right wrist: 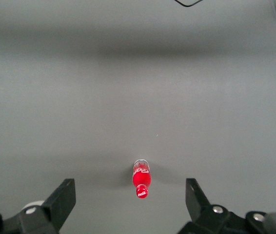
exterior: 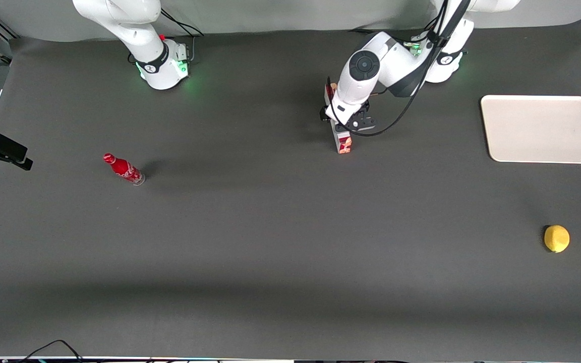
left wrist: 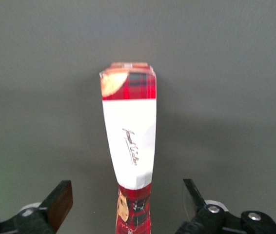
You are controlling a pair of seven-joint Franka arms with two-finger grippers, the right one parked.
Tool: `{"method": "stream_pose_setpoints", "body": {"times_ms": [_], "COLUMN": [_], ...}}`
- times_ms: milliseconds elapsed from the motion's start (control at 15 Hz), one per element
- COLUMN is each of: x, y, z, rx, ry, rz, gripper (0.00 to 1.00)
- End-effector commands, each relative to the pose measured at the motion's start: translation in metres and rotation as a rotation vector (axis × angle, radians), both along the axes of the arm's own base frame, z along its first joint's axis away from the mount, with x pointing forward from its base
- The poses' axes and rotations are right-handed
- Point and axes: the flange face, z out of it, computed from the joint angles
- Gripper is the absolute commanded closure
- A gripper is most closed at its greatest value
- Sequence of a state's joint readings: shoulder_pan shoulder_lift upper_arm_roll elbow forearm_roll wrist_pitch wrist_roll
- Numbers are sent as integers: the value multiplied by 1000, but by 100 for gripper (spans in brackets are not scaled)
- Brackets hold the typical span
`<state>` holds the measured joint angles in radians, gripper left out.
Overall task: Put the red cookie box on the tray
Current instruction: 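Lower the left gripper and close it on the cookie box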
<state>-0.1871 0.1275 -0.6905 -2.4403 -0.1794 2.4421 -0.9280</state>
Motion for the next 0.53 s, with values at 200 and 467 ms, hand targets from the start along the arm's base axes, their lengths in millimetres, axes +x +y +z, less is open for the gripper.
{"method": "stream_pose_setpoints", "body": {"times_ms": [200, 467], "x": [-37, -46], "y": [-8, -14], "z": [-31, -59], "rx": [24, 59], "ry": [5, -21], "rz": [-40, 4], "gripper": [0, 16]}}
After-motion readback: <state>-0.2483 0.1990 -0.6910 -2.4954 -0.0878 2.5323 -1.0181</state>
